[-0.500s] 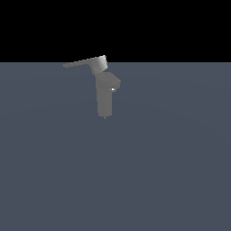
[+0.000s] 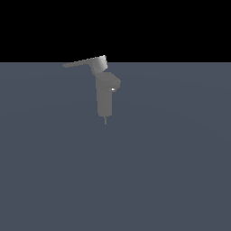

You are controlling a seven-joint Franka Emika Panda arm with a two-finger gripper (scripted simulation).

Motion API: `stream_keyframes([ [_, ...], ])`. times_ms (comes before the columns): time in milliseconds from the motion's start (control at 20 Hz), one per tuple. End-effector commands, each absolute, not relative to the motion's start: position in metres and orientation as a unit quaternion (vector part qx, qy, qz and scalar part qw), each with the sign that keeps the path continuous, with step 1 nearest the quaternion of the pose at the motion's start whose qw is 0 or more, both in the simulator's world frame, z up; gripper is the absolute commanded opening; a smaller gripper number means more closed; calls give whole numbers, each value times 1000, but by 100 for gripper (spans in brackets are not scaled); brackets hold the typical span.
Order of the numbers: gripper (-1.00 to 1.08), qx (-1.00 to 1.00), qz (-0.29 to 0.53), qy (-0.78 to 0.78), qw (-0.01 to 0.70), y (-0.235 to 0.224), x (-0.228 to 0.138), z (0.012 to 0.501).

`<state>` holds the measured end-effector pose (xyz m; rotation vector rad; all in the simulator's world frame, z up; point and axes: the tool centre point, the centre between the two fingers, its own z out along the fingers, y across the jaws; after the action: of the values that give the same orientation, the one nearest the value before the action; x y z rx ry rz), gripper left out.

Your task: Turn on the faucet by rotating a designated handle.

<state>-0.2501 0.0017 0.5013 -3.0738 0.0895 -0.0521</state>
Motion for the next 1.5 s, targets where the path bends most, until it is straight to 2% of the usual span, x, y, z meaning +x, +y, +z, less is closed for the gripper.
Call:
stream_keyframes([
  [0,-100,-999,-21,30,33,3,-250,504],
  [350,-100,-999,-18,37,35,3,-246,505],
  [700,-100,-997,-10,68,43,6,-225,509],
  [1000,-100,-992,4,116,51,12,-194,511],
  [1450,-100,-975,32,213,57,27,-127,504],
])
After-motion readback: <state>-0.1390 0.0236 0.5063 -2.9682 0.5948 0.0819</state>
